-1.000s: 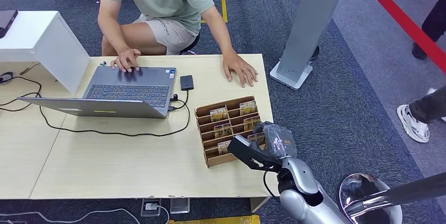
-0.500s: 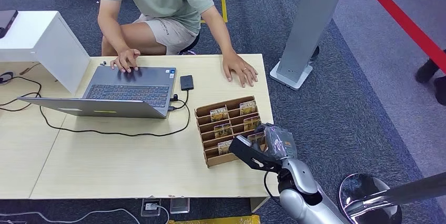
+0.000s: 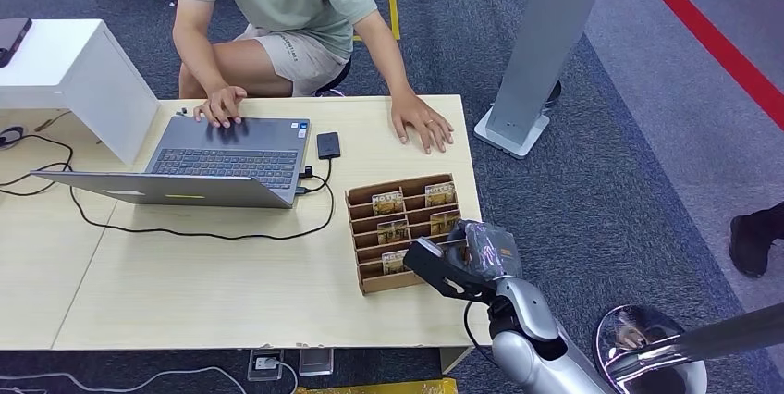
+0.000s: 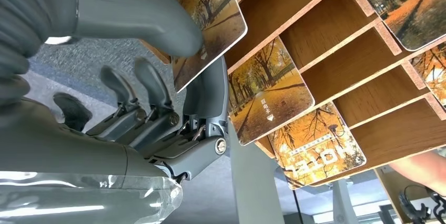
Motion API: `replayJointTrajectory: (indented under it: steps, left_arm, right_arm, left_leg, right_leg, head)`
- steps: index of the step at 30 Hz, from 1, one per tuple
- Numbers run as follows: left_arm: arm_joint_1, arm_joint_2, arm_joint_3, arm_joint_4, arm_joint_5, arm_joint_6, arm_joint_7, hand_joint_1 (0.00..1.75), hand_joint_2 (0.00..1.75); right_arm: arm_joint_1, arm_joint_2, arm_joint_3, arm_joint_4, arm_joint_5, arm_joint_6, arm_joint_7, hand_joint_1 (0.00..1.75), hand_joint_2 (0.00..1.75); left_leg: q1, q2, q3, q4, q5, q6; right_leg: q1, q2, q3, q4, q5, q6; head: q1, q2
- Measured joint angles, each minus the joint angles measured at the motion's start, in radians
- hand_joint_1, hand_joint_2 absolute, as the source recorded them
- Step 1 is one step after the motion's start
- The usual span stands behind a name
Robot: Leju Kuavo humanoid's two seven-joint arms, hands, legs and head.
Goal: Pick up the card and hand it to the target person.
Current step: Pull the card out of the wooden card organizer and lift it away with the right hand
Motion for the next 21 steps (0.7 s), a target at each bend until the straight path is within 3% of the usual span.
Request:
replayJointTrajectory:
  steps: [11, 21]
  left_arm:
    - [0.0, 0.0, -0.021, 0.0, -0.003, 0.014, -0.011, 0.0, 0.0]
    - [0.0, 0.0, -0.024, 0.0, 0.021, 0.032, -0.018, 0.0, 0.0]
  right_arm:
    - [0.002, 0.0, -0.003, 0.003, -0.003, -0.039, -0.032, 1.75, 1.75]
    - [0.027, 0.008, -0.031, -0.03, -0.005, -0.38, -0.255, 1.75, 1.75]
  left_leg:
    - [0.0, 0.0, 0.0, 0.0, 0.0, 0.0]
    - [0.0, 0.0, 0.0, 0.0, 0.0, 0.0]
  right_leg:
    - [0.0, 0.0, 0.0, 0.0, 0.0, 0.0]
    - [0.0, 0.0, 0.0, 0.0, 0.0, 0.0]
  head:
    - [0.0, 0.0]
    - [0.0, 0.0]
